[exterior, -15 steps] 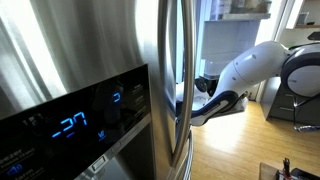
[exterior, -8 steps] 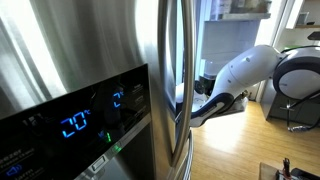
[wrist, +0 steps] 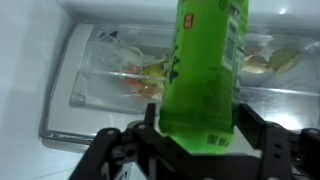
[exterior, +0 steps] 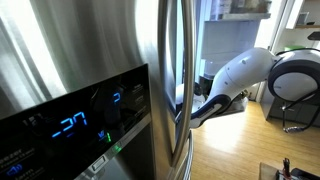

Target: Remove the green bottle from the fridge

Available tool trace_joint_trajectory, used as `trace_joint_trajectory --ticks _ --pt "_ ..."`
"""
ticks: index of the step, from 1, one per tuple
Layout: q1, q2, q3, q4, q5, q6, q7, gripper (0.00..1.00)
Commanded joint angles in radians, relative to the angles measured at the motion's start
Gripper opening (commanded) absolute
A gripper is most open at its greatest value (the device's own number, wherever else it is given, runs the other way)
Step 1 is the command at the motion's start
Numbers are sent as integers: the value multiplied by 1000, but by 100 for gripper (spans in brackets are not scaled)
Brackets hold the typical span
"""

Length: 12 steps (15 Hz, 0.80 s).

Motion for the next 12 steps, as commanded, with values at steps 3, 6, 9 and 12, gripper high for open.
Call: trace_joint_trajectory --ticks 3,6,9,12 --pt "-3 -3 2 2 -2 17 0 100" --pt "4 -21 -2 -6 0 2 -1 100" --pt "17 -58 -12 -21 3 -40 -4 100" --pt "14 -106 0 -40 -6 -78 5 100"
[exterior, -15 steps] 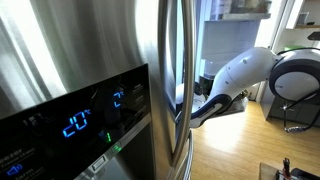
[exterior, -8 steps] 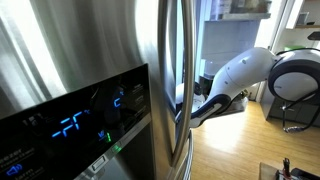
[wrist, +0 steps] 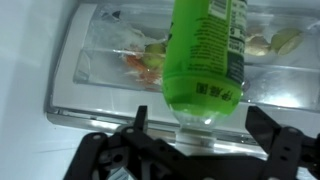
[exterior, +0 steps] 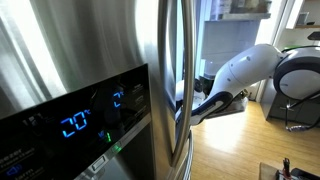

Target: Remove the green bottle from the fridge

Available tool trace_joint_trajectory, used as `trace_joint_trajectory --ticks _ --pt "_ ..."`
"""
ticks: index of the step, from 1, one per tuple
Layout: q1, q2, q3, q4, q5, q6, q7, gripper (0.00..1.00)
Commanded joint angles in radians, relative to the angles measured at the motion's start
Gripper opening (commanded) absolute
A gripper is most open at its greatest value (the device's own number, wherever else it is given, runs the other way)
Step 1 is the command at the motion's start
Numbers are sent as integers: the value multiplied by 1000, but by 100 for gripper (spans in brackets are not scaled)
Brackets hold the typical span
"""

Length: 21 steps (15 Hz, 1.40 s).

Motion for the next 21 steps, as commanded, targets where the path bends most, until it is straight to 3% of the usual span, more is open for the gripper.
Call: trace_joint_trajectory --ticks 1,3,4,6,7,9,11,13,16,21 --pt "6 -84 6 -47 -9 -80 7 100" --pt "5 -134 17 -65 -12 -138 9 100" --pt "-4 -164 59 -97 144 -174 -133 100" --pt "9 -224 64 -112 225 -237 -195 100" --pt "19 -258 45 -110 139 -278 -110 100" --pt "16 -327 57 -129 156 -357 -124 100" --pt "-9 -401 106 -166 219 -439 -181 100" --pt "3 -467 91 -182 227 -535 -188 100" --pt "22 -564 85 -206 342 -684 -267 100" --pt "4 -714 64 -218 390 -964 -336 100"
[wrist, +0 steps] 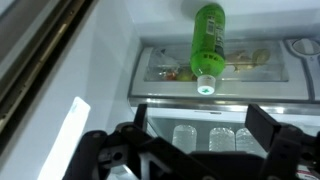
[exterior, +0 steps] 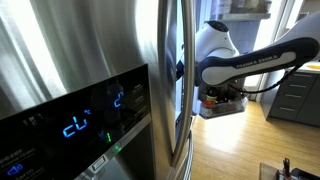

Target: Remove the green bottle from the fridge

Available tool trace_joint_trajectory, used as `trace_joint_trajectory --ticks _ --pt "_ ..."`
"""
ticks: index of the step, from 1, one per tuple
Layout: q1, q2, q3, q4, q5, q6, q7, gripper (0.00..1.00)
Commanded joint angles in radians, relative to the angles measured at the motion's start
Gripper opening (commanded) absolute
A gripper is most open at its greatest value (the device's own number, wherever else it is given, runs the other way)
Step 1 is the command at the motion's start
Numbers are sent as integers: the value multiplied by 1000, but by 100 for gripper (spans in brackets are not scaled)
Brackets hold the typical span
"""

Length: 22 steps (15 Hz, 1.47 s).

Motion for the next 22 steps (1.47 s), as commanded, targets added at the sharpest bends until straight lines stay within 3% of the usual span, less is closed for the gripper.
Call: trace_joint_trajectory --ticks 1,4,8,18,22 --pt "-1 -132 -25 -50 76 -189 -86 100" --pt "-6 -207 -36 -49 109 -336 -103 100" --pt "-14 -310 -42 -84 115 -431 -95 100" --pt "-81 -581 -77 -285 93 -417 -81 100" --pt "-101 -569 -81 -265 90 -425 -81 100"
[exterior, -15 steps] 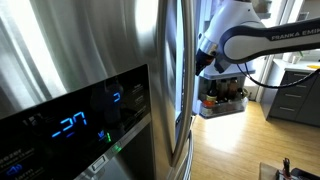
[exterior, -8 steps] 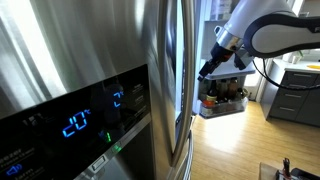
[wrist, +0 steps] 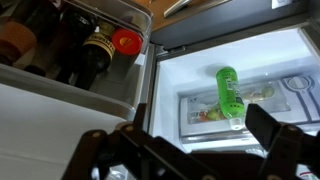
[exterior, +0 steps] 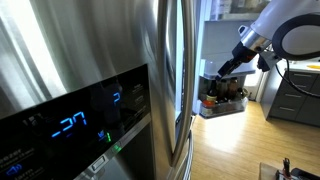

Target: Remove the green bottle from the fridge

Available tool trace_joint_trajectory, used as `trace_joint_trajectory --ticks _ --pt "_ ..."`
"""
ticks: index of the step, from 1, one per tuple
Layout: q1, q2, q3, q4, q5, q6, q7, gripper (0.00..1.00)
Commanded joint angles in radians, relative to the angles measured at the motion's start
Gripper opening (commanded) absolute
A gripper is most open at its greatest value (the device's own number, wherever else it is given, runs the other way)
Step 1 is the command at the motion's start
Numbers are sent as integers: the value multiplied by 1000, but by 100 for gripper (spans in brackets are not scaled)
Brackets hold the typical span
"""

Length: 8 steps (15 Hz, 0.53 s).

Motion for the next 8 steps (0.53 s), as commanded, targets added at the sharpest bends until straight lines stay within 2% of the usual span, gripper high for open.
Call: trace_joint_trajectory --ticks 1,8 --pt "-8 -10 -1 -5 4 -2 -3 100" --pt "-9 -21 -2 -16 4 -2 -3 100"
